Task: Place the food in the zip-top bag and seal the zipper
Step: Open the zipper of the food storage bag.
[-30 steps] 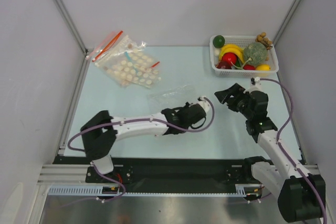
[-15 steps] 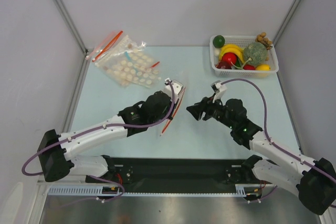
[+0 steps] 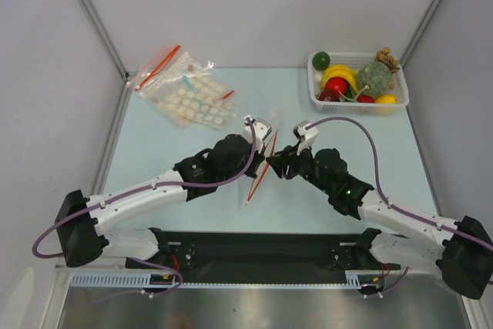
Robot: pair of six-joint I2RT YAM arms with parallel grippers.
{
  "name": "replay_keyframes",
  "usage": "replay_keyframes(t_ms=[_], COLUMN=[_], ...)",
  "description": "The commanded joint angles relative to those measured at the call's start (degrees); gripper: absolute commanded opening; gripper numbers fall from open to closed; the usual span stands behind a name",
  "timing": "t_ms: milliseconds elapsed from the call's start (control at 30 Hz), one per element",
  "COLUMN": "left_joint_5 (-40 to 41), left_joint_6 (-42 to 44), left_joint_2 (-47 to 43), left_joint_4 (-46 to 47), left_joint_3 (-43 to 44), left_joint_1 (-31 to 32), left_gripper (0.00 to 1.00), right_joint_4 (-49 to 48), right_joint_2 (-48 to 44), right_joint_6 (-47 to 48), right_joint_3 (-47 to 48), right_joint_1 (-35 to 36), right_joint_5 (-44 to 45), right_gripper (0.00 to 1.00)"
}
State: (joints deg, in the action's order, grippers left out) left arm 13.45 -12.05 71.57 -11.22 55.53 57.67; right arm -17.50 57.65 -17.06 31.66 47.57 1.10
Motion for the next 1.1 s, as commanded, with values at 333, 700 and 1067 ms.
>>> replay_keyframes(t_ms=[333, 700, 1067], left_joint_5=[-1.4, -2.1, 0.3], left_joint_6=[-1.1, -1.6, -1.0], left_joint_2=[-0.7, 4.5, 6.5], left_joint_4=[1.7, 2.3, 1.9], left_joint_3=[0.1, 1.4, 2.0], left_joint_1=[-0.4, 0.5, 0.9], left_gripper=[0.01, 0.54, 0.6], right_joint_4=[1.1, 0.4, 0.3], right_joint_2=[1.9, -1.0, -2.7], right_joint_6=[0.3, 0.6, 0.4], right_joint_3=[4.0, 3.2, 2.7], right_joint_1=[1.0, 1.6, 1.7], right_joint_5=[9.8, 8.0, 7.6], right_gripper=[0.1, 0.0, 0.0])
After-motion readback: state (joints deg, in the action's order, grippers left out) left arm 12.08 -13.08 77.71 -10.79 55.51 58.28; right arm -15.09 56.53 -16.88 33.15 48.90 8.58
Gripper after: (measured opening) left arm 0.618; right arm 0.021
